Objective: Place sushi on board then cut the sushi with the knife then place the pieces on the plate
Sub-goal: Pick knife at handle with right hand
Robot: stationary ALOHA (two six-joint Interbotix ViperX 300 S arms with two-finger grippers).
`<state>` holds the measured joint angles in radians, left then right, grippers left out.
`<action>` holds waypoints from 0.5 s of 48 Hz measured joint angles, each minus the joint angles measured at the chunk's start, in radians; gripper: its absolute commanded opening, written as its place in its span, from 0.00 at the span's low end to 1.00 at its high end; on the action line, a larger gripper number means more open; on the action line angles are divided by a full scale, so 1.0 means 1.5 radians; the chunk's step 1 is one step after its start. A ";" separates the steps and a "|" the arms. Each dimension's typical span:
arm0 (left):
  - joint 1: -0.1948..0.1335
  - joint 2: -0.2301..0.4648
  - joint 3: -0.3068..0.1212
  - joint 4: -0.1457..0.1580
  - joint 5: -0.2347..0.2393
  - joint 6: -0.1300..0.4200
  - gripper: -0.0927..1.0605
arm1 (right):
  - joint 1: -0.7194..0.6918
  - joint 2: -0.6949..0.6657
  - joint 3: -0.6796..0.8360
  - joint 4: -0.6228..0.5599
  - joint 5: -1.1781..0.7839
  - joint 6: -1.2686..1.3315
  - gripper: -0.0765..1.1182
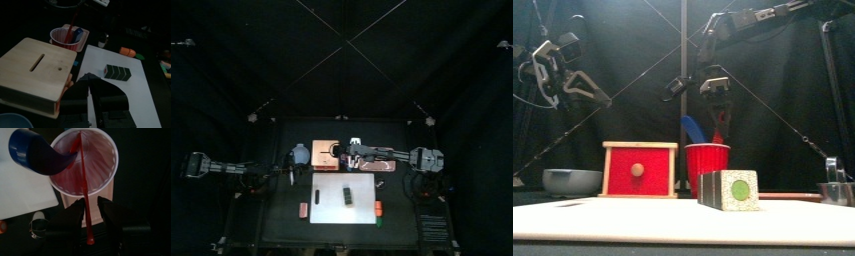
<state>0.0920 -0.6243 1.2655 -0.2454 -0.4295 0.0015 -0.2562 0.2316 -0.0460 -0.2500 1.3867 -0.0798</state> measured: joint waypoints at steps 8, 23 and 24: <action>0.001 0.001 0.000 0.000 0.000 -0.001 0.42 | -0.003 0.000 0.000 0.014 0.000 0.000 0.63; 0.004 0.000 0.000 0.000 0.000 0.000 0.42 | -0.007 0.001 0.000 0.026 -0.001 0.000 0.42; 0.004 0.001 0.000 0.000 0.000 -0.001 0.42 | -0.008 0.001 0.000 0.026 -0.001 0.000 0.41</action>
<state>0.0982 -0.6228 1.2655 -0.2454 -0.4295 0.0000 -0.2684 0.2332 -0.0460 -0.2117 1.3852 -0.0798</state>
